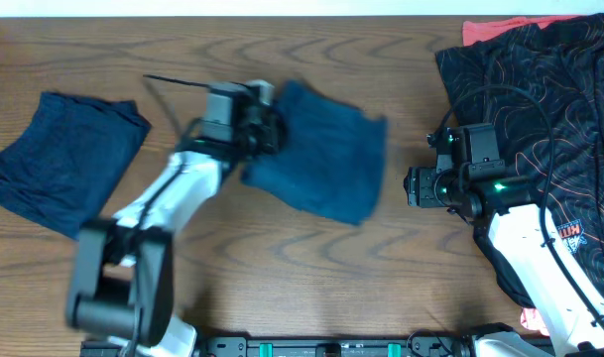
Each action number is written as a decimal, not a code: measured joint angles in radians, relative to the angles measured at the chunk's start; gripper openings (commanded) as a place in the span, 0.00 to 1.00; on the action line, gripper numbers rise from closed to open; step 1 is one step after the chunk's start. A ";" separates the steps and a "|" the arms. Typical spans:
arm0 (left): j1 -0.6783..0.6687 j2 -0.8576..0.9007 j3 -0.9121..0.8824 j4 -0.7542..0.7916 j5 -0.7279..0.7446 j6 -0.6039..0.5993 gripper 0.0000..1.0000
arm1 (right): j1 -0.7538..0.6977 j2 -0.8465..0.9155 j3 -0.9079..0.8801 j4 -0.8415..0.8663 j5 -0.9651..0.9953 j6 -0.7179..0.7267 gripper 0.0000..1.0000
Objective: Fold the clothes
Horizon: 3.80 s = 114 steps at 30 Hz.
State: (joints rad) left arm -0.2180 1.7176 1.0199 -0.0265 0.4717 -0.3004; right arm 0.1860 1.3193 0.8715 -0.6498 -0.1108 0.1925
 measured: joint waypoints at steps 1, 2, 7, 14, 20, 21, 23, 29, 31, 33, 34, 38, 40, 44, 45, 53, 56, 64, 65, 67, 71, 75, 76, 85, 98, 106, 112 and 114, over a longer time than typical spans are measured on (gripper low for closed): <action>0.026 -0.026 0.000 -0.013 -0.022 0.007 0.06 | 0.000 0.000 0.000 -0.001 0.000 0.000 0.70; 0.053 -0.052 0.000 -0.030 -0.049 0.012 0.06 | 0.000 0.000 0.000 -0.002 0.000 0.000 0.70; 0.198 -0.148 0.000 -0.051 -0.140 0.021 0.06 | 0.000 0.000 0.000 -0.002 0.000 0.000 0.70; 0.451 -0.206 0.000 -0.043 -0.183 0.033 0.06 | 0.000 0.000 0.000 -0.002 0.001 0.000 0.71; 0.676 -0.207 0.000 -0.014 -0.191 0.036 0.06 | 0.000 0.000 0.000 -0.002 0.003 0.000 0.71; 0.713 -0.207 0.000 -0.012 -0.192 0.036 0.06 | 0.000 0.000 0.000 -0.002 0.003 0.000 0.71; 0.782 -0.207 0.000 -0.012 -0.193 0.034 0.06 | 0.000 0.000 0.000 -0.002 0.003 0.000 0.71; 0.918 -0.207 0.000 -0.015 -0.192 0.003 0.92 | 0.000 0.000 0.000 -0.005 0.003 0.000 0.71; 0.948 -0.208 0.000 -0.023 -0.192 -0.006 0.98 | 0.000 0.000 0.000 -0.007 0.003 0.000 0.71; 0.964 -0.208 0.000 -0.041 -0.191 -0.021 0.98 | 0.000 0.000 0.000 -0.013 0.003 0.000 0.71; 0.969 -0.209 0.000 -0.050 -0.191 -0.034 0.98 | 0.000 0.000 0.000 -0.015 0.003 0.000 0.71; 0.965 -0.209 0.000 -0.068 -0.190 -0.060 0.98 | 0.000 0.000 0.000 -0.022 0.003 0.000 0.73; 0.953 -0.209 0.000 -0.083 -0.186 -0.066 0.98 | 0.000 0.000 0.000 -0.023 0.003 0.000 0.73; 0.869 -0.209 0.000 -0.127 -0.186 -0.056 0.98 | 0.000 0.000 0.000 -0.018 0.003 0.000 0.77; 0.832 -0.209 0.000 -0.138 -0.186 -0.042 0.98 | 0.000 0.000 0.000 -0.016 0.003 0.001 0.79; 0.432 -0.209 0.000 -0.367 -0.203 0.061 0.98 | -0.013 0.002 0.000 0.003 -0.002 0.001 0.87; 0.287 -0.209 -0.002 -0.547 -0.218 0.076 0.98 | -0.051 0.004 0.017 -0.062 -0.005 0.001 0.99; 0.185 -0.243 -0.009 -0.926 -0.240 0.100 0.98 | -0.174 -0.017 0.147 -0.285 -0.001 -0.003 0.99; 0.185 -0.263 -0.010 -0.937 -0.243 0.103 0.98 | -0.182 -0.037 0.147 -0.288 0.000 -0.003 0.99; 0.185 -0.332 -0.017 -0.942 -0.244 0.113 0.98 | -0.187 -0.090 0.147 -0.294 0.000 -0.003 0.99; 0.183 -0.571 -0.062 -0.897 -0.244 0.122 0.98 | -0.187 -0.252 0.132 -0.272 0.002 -0.002 0.99; 0.161 -0.881 -0.155 -0.839 -0.243 0.130 0.98 | -0.187 -0.476 0.050 -0.222 0.050 0.017 0.99; 0.153 -0.967 -0.179 -0.837 -0.243 0.133 0.98 | -0.187 -0.511 0.028 -0.212 0.062 0.022 0.99; 0.144 -1.411 -0.251 -0.830 -0.243 0.142 0.98 | -0.187 -0.698 -0.124 -0.253 0.119 0.042 0.99; 0.144 -1.474 -0.253 -0.860 -0.244 0.142 0.98 | -0.187 -0.699 -0.130 -0.311 0.127 0.042 0.99; 0.144 -1.474 -0.253 -0.860 -0.244 0.142 0.98 | -0.187 -0.712 -0.131 -0.340 0.130 0.042 0.99; 0.144 -1.474 -0.253 -0.860 -0.244 0.144 0.98 | -0.187 -0.859 -0.196 -0.154 0.113 0.002 0.99; 0.144 -1.474 -0.253 -0.860 -0.244 0.144 0.98 | -0.187 -0.956 -0.262 -0.059 0.093 -0.031 0.99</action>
State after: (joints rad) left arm -0.0742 0.2440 0.7670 -0.8864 0.2279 -0.1562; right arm -0.0010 0.3634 0.6090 -0.7090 -0.0181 0.1612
